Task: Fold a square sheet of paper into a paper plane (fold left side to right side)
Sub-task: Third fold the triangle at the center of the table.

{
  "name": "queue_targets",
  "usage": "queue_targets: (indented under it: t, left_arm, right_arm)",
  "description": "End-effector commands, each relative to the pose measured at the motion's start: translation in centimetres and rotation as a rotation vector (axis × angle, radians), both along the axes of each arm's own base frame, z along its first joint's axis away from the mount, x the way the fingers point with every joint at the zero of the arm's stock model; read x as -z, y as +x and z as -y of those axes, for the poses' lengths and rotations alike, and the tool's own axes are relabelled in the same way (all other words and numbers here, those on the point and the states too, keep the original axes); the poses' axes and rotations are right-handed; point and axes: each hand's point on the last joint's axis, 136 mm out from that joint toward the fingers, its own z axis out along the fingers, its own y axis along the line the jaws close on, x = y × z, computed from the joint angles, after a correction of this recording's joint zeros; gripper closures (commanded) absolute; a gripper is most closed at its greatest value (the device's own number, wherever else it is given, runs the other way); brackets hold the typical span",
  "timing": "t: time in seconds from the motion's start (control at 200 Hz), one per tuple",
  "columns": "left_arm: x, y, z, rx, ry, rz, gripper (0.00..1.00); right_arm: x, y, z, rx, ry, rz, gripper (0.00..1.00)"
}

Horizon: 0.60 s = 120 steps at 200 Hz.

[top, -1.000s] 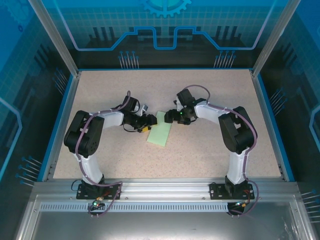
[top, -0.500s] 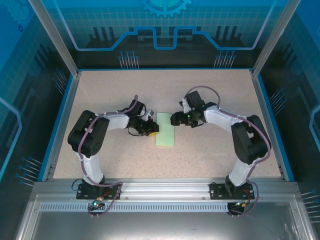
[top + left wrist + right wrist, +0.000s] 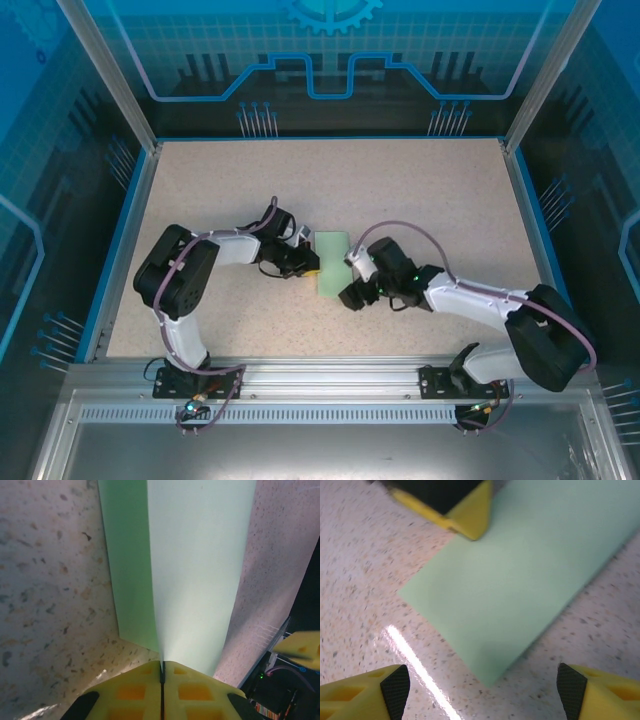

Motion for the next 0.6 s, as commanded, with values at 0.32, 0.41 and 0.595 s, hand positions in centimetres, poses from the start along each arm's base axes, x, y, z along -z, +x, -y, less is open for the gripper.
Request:
queue_targets:
  t: [0.32, 0.41, 0.595]
  left_arm:
    - [-1.3, -0.9, 1.1, -0.003, -0.095, -0.061, 0.95]
    - [-1.3, -1.0, 1.1, -0.002, -0.096, -0.067, 0.95]
    - [-1.5, -1.2, 1.1, 0.004, -0.094, -0.068, 0.96]
  right_arm:
    - [-0.3, -0.6, -5.5, -0.273, -0.173, 0.452, 0.18]
    - [0.3, -0.2, -6.2, -0.279, -0.193, 0.448, 0.19]
    - [0.2, 1.0, -7.2, -0.246, -0.192, 0.463, 0.23]
